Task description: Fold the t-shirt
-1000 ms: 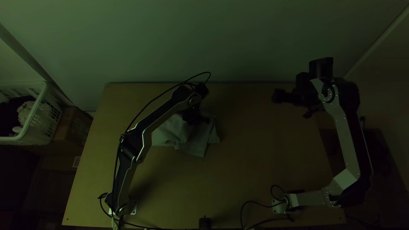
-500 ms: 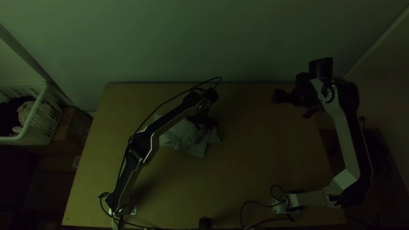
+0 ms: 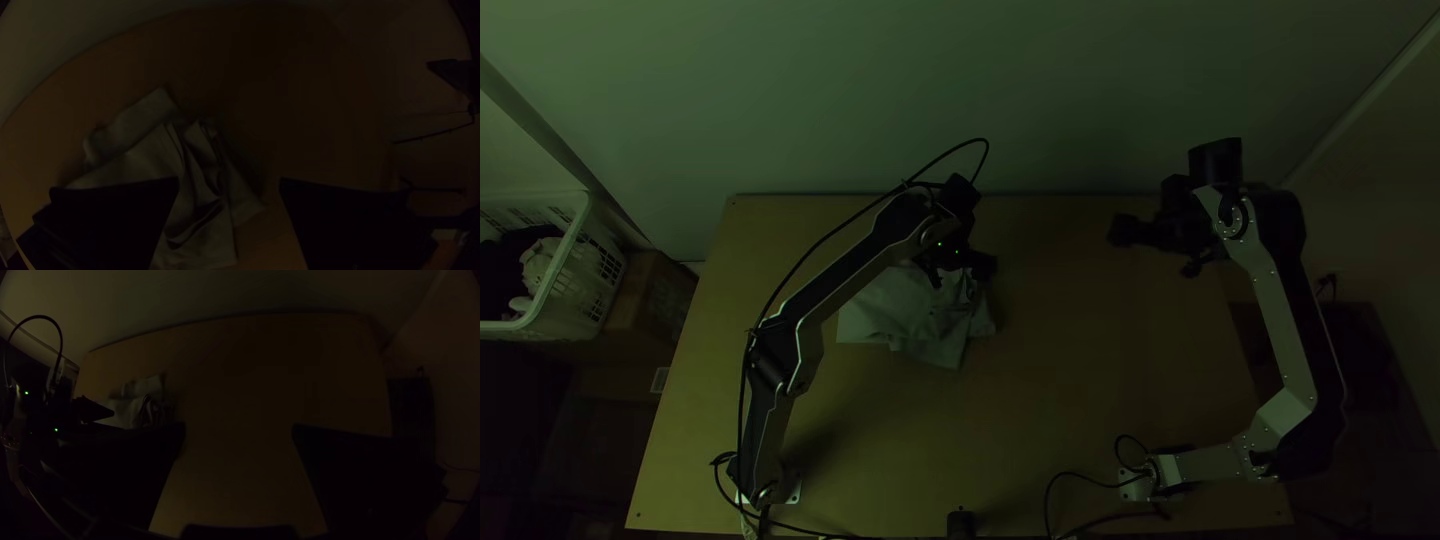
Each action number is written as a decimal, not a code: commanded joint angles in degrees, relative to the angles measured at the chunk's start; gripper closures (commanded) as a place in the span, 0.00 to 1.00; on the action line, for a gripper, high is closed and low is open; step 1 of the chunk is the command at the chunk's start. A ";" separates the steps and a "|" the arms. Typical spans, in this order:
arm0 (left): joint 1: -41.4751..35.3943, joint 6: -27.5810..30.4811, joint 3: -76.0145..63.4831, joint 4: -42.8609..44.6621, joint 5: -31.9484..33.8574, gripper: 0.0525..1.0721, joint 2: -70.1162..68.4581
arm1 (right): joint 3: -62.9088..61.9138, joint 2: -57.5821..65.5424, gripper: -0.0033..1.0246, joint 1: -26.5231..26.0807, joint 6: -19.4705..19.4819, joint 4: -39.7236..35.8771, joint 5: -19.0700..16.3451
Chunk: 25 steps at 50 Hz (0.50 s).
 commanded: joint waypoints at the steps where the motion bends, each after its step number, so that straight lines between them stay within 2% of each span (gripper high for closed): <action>1: 3.07 0.86 1.60 -1.61 0.35 0.04 -4.18 | 0.44 1.84 0.05 1.55 1.56 0.06 -1.68; 25: 18.89 5.25 -6.04 -6.71 -0.36 0.04 -16.84 | 4.40 4.30 0.10 8.58 2.18 0.15 -2.12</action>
